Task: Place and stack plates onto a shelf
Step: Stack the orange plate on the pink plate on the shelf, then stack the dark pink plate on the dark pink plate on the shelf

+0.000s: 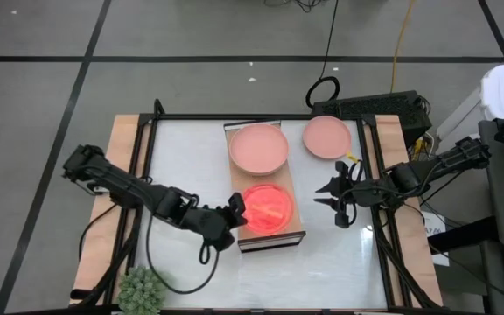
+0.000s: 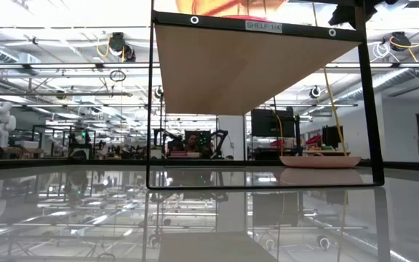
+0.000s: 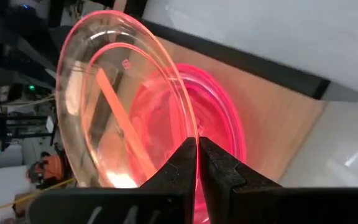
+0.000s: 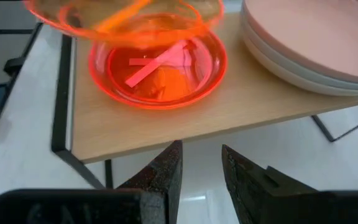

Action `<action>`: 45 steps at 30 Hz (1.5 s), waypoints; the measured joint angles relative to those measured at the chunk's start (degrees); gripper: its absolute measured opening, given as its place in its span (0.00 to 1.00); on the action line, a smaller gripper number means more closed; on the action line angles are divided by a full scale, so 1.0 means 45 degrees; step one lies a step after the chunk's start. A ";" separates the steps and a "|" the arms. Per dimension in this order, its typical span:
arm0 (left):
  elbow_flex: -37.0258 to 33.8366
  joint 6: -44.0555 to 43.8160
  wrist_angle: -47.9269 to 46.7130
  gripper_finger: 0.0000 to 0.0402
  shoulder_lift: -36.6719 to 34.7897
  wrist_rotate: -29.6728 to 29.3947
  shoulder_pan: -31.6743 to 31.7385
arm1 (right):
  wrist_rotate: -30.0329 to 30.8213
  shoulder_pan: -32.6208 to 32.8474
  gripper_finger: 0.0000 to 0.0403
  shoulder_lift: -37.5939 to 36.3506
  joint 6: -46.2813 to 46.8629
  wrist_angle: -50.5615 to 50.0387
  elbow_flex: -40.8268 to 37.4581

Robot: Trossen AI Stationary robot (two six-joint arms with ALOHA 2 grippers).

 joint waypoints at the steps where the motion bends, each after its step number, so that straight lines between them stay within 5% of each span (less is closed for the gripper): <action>1: 0.0000 -0.0018 -0.0020 0.05 0.0091 0.0000 0.0041 | -0.0176 0.0000 0.24 0.0000 0.0000 0.0002 0.0004; 14: 0.0000 -0.1356 -0.0791 0.07 0.0380 0.0102 0.0274 | -0.0557 0.0000 0.24 0.0000 0.0148 0.0007 0.0004; 26: 0.0000 -0.2660 -0.0544 0.32 0.0380 -0.0051 0.0263 | -0.0557 0.0000 0.24 0.0000 0.0148 0.0012 0.0004; 36: -0.0010 -0.4296 -0.0713 0.36 0.0219 -0.0634 0.0018 | -0.0522 0.0000 0.24 0.0000 0.0059 0.0009 0.0004; 41: 0.0017 -0.4896 -0.0135 0.36 -0.0376 -0.1479 -0.0197 | 0.0118 -0.0019 0.24 0.0034 -0.0085 0.0086 -0.0207; 45: -0.0010 -0.7220 -0.0714 0.36 -0.0847 -0.1414 -0.0231 | 0.1162 -0.0121 0.24 0.0097 -0.0289 -0.0008 -0.0597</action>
